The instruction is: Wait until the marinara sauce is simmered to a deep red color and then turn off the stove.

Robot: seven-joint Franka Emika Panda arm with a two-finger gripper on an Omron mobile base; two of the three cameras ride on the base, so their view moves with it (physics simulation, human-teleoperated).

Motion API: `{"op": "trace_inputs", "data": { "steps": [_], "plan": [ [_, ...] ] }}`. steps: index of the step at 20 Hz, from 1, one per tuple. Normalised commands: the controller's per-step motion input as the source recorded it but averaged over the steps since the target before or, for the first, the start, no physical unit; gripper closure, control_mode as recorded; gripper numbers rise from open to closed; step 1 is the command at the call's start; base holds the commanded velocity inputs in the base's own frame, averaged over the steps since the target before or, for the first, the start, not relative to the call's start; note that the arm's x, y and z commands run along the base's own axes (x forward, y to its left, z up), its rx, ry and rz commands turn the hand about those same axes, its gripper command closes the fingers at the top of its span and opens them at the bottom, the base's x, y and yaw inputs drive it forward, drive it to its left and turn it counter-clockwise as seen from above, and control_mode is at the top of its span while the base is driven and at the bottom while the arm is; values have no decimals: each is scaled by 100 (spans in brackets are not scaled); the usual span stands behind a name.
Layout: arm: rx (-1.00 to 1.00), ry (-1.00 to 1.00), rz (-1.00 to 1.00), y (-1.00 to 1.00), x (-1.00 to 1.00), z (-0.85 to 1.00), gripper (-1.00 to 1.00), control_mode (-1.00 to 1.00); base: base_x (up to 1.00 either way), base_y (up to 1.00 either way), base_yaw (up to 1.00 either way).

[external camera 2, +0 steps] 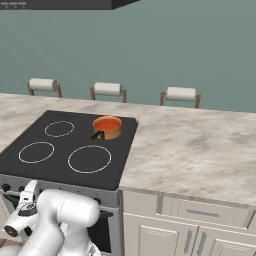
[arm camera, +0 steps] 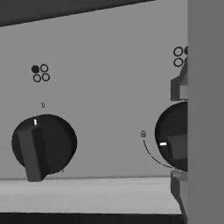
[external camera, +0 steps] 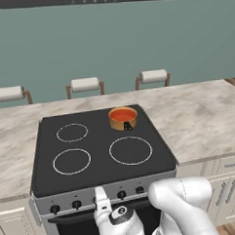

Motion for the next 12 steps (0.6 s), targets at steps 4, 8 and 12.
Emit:
{"op": "trace_inputs", "data": {
  "steps": [4, 8, 12],
  "plan": [
    [82, -22, -45, -52, -45, -44, 100, -100, 0, 0, 0],
    [84, -27, -50, -36, -35, -51, 100, -100, 0, 0, 0],
    [85, -28, -56, -16, -28, -47, 100, -100, 0, 0, 0]
  ]
}}
